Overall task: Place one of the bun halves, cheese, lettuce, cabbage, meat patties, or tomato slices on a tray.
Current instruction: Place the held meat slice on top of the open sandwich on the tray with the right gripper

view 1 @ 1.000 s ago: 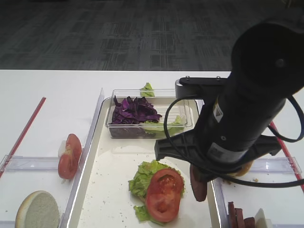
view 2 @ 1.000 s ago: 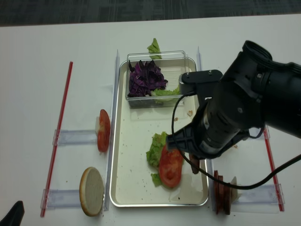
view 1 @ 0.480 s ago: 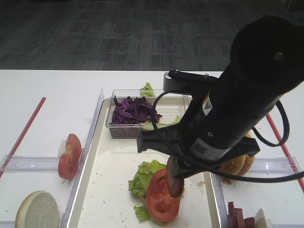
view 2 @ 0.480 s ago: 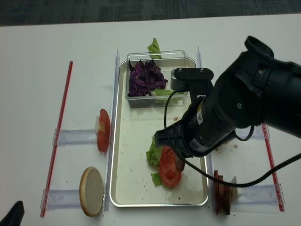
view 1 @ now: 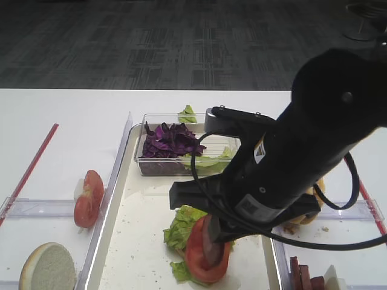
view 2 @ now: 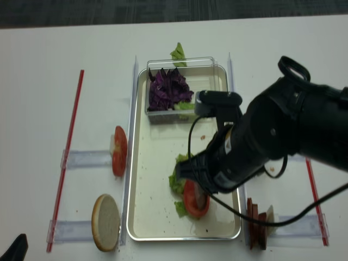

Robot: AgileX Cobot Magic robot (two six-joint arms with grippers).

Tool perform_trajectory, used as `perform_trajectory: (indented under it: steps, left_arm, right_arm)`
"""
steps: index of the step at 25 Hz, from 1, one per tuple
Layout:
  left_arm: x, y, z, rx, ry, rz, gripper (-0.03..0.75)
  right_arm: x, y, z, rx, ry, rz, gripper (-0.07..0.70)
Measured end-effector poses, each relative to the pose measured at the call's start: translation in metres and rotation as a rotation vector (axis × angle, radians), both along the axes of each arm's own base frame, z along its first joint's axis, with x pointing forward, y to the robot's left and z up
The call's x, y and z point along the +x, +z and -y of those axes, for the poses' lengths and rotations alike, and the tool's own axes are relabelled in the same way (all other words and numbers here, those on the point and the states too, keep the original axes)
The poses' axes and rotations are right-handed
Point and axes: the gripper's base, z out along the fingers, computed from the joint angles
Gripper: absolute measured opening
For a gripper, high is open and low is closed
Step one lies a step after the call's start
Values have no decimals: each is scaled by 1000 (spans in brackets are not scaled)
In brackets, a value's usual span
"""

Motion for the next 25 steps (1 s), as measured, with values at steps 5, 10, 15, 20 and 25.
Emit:
perform_trajectory:
  steps: [5,10,15,20,25]
  left_arm:
    - [0,0,0,0,0,0,492]
    - [0,0,0,0,0,0,492]
    - [0,0,0,0,0,0,493]
    - [0,0,0,0,0,0,492]
    - [0,0,0,0,0,0,492]
  right_arm:
    - [-1,-3,-4,97,3,4,105]
    - [6,-9,6,176,-11,-6,105]
    - [12,-8,10,245,-9,9,105]
    - [11,-12,13,244,-4,15,104]
    - [12,-20,22,290,-21,14,104]
